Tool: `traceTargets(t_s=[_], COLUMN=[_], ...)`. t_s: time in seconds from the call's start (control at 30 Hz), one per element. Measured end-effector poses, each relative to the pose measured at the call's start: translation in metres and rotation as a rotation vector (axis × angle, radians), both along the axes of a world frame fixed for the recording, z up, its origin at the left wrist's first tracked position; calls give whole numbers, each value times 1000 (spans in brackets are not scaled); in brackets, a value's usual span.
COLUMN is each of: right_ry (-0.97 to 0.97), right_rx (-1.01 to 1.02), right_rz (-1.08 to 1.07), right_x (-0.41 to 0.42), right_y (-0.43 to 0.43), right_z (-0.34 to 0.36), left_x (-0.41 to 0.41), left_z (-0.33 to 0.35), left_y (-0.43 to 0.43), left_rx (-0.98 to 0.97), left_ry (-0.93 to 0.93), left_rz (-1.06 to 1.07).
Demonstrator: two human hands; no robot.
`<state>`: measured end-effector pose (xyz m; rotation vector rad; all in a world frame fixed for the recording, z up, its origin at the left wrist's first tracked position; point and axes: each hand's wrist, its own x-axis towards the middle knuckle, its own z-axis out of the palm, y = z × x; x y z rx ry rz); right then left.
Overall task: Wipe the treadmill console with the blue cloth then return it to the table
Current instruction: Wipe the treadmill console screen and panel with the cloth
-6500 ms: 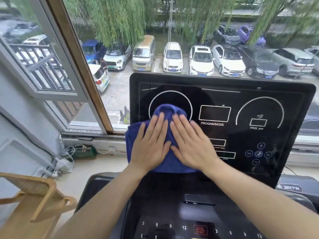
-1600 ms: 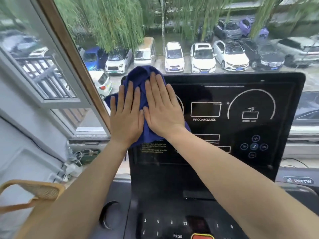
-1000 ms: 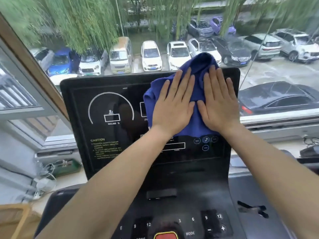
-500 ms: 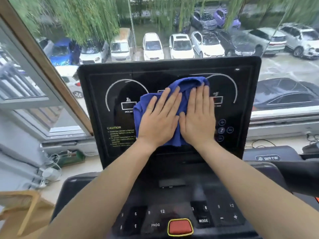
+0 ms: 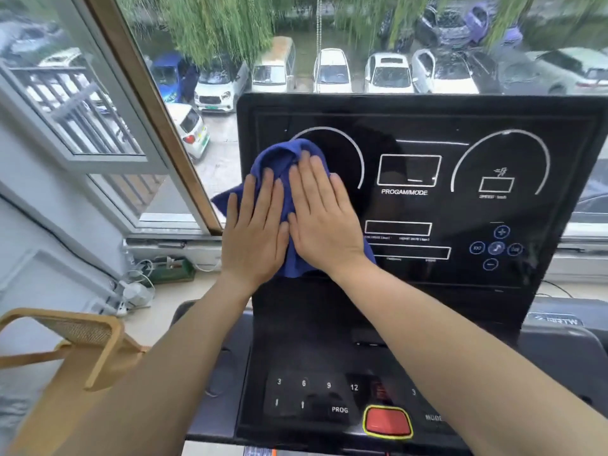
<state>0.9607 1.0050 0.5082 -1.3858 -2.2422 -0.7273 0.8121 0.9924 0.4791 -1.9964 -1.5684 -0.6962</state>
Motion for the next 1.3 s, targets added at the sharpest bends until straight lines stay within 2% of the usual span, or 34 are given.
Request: traceTargets(t_s=[0.13, 0.3, 0.6, 0.77, 0.87, 0.93, 1.3], right_ry=[-33, -106, -27, 108, 179, 172, -2], right_rx=[-26, -5, 40, -76, -121, -142, -99], right_rz=[54, 67, -199, -388, -439, -392, -3], right_x=[21, 90, 286, 324, 303, 280, 93], right_y=[-16, -27, -21, -46, -60, -64, -37], right_z=[-30, -44, -32, -58, -77, -84, -49], left_x=[14, 64, 241, 303, 286, 258, 57], left_z=[-23, -32, 2, -1, -22, -33, -37], left_y=[-23, -31, -4, -5, -17, -25, -29], left_rx=[-98, -172, -110, -108, -119, -131, -127], left_ry=[15, 92, 190, 265, 369, 385, 192], left_rz=[35, -25, -233, -341, -355, -341, -92])
